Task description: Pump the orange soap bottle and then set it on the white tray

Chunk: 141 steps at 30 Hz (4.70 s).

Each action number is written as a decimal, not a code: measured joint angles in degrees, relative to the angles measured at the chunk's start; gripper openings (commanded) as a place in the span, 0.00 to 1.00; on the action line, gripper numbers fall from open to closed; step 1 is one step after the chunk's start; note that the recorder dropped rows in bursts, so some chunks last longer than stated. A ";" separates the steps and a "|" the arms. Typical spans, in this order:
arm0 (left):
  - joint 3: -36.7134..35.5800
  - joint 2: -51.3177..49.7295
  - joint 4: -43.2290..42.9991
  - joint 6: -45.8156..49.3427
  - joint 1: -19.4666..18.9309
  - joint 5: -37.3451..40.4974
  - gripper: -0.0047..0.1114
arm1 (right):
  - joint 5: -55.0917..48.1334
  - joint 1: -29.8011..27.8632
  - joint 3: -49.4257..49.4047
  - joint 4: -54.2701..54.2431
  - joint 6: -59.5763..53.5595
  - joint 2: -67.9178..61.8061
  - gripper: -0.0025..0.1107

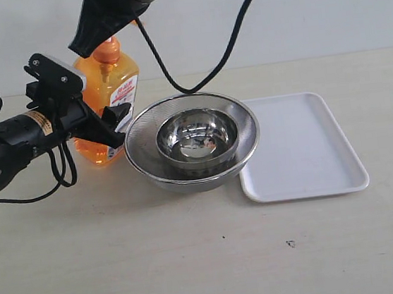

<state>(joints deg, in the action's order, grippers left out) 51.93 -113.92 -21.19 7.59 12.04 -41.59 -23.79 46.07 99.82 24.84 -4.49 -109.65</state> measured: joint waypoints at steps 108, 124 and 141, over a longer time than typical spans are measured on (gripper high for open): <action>39.87 -17.15 0.82 -28.72 31.74 15.96 0.09 | -36.28 -3.70 -66.24 25.59 46.64 88.71 0.02; 41.26 -19.32 0.81 -33.82 31.86 12.73 0.87 | -36.50 -3.70 -66.24 24.34 44.15 88.85 0.02; 41.35 -8.77 -12.27 -35.60 31.96 37.84 0.87 | -36.97 -3.70 -66.24 24.11 44.15 88.89 0.02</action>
<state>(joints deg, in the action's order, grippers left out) 93.28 -122.69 -33.45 -28.02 44.00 -3.76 -60.76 42.37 33.58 48.95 39.66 -20.76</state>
